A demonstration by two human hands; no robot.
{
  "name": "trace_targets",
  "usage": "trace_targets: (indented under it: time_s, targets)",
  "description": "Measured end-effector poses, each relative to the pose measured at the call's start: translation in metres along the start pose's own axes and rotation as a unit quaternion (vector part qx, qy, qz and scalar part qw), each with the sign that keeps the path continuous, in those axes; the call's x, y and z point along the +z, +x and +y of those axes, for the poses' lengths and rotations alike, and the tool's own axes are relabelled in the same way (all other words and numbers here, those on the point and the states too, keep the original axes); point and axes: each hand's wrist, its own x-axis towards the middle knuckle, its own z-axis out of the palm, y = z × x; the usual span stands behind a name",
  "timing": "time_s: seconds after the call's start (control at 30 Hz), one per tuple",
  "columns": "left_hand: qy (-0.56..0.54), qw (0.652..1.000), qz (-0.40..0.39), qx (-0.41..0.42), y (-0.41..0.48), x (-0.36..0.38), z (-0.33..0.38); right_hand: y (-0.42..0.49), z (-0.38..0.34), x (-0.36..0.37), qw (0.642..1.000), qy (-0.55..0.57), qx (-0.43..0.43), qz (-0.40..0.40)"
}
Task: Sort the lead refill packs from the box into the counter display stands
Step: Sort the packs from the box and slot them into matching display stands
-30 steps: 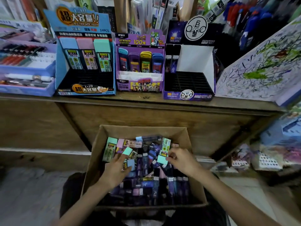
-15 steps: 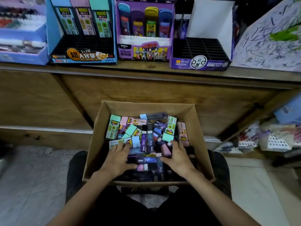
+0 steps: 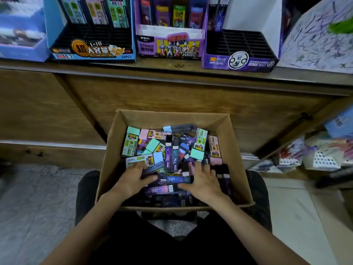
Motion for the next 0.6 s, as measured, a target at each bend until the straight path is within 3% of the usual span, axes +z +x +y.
trace_targets:
  time_s: [0.13, 0.23, 0.4, 0.6]
  targets:
    - [0.080, 0.996, -0.046, 0.010, -0.002, -0.004, -0.005, 0.003, 0.006, -0.003, 0.983, 0.181, 0.003, -0.025]
    - [0.075, 0.996, -0.038, -0.009, -0.001, -0.006, -0.004, 0.004, 0.012, -0.007, 0.962, 0.270, 0.017, -0.044]
    - [0.009, 1.000, -0.010, -0.017, -0.001, -0.009, -0.002, 0.005, 0.017, -0.007, 0.918, 0.393, 0.043, -0.008]
    - [-0.009, 0.997, 0.071, -0.009, -0.004, -0.014, -0.001, 0.003, 0.019, -0.008, 0.950, 0.308, 0.041, 0.042]
